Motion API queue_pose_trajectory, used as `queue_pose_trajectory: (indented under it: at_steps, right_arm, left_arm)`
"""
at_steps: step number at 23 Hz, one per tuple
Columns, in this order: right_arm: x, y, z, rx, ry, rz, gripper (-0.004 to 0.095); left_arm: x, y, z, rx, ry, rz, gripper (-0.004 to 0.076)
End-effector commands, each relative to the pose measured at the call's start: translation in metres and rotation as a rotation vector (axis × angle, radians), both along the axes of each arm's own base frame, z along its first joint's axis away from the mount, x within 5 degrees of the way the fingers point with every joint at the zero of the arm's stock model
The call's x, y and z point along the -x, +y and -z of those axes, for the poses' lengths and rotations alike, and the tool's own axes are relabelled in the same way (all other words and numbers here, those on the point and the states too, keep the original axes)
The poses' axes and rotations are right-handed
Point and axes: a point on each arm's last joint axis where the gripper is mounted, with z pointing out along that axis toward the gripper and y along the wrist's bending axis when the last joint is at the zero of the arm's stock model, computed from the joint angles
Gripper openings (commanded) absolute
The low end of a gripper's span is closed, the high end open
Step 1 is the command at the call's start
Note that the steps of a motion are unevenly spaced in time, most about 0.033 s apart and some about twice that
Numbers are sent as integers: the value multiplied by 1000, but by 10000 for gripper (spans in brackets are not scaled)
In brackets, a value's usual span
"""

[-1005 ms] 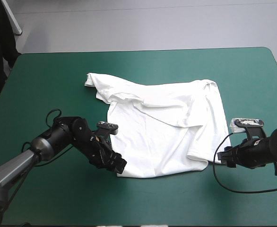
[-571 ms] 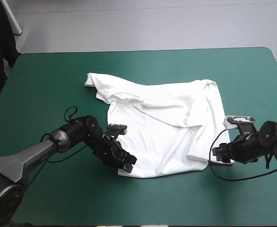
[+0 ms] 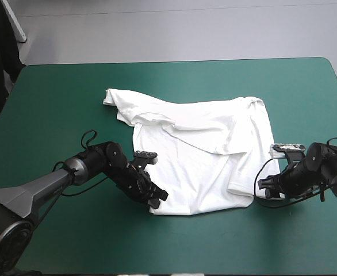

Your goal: Fold the cloth

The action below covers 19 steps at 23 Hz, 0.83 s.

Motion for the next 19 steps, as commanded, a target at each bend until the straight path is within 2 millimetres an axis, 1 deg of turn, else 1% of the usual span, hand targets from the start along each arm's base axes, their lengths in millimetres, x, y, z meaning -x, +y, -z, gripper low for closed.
queue_pose_trajectory:
  at_steps: [1,2,3,4,5,6,7,9,11,12,14,15,17,19]
  right_arm:
    - [-6,1,-5,-22,-25,12,567]
    - [-6,2,-4,-29,-20,16,518]
    - [-7,2,-3,-32,-16,18,412]
    - [-9,2,-2,-36,-24,21,281]
    - [-9,3,-1,-41,-25,22,202]
    - [-11,3,1,-42,-21,23,57]
    - [-11,3,2,-42,-17,23,-19]
    - [-14,5,9,-64,7,27,-17]
    - [-15,5,10,-73,12,27,-17]
    - [-15,5,8,-74,11,25,-17]
    - [-16,5,-2,-72,7,10,-17]
    - [-17,6,-11,-72,-6,2,-17]
    - [-19,6,-34,-73,-67,-9,-17]
    - [-21,6,-66,-71,-154,-21,-17]
  left_arm:
    - [2,-3,-15,49,-22,-4,-9]
    - [2,-3,-15,49,-22,-4,-9]
    - [2,-3,-15,48,-21,-6,-9]
    - [2,-3,-15,49,-25,1,-9]
    - [2,-3,-15,50,-29,9,-9]
    - [2,-4,-15,51,-34,5,-9]
    - [1,-4,-15,51,-39,3,-9]
    - [-1,-4,-15,53,-64,-3,-9]
    - [-2,-4,-15,55,-84,3,-9]
    - [-3,-3,-18,53,-97,12,-9]
    - [-2,-2,-32,54,-136,40,-9]
    - [-1,-1,-45,59,-166,50,-9]
    - [3,4,-76,70,-250,52,-9]
    - [11,14,-119,75,-371,53,-9]
